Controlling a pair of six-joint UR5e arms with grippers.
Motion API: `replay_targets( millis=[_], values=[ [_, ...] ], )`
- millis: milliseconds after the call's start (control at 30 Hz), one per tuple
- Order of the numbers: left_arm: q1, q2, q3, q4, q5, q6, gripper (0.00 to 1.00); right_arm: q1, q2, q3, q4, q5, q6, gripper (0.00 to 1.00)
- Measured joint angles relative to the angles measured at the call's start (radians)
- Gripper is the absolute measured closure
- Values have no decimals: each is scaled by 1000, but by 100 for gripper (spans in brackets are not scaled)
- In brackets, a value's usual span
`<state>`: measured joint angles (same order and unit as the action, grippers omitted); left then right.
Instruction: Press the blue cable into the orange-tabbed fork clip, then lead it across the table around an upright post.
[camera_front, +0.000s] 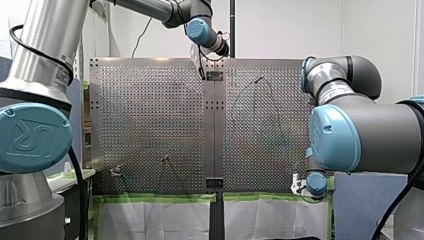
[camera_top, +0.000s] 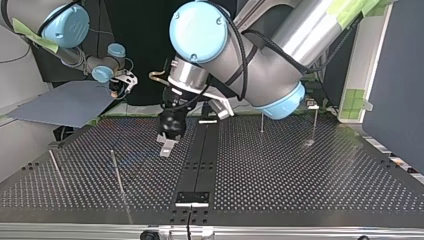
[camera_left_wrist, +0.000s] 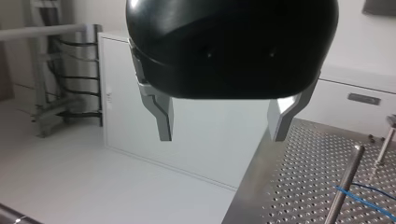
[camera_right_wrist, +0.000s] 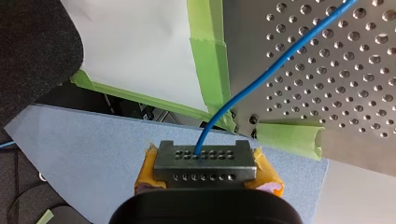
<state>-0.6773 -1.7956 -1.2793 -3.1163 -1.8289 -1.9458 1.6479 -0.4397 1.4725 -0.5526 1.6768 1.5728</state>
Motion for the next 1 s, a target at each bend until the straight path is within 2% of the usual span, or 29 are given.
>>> replay_targets(
  millis=[233, 1000],
  values=[
    [-1, 8, -67, 67, -2, -20, 0, 1, 0, 0, 0, 0, 0, 100],
    [0, 8, -297, 297, -3, -22, 0, 6, 0, 0, 1, -1, 0, 100]
  ],
)
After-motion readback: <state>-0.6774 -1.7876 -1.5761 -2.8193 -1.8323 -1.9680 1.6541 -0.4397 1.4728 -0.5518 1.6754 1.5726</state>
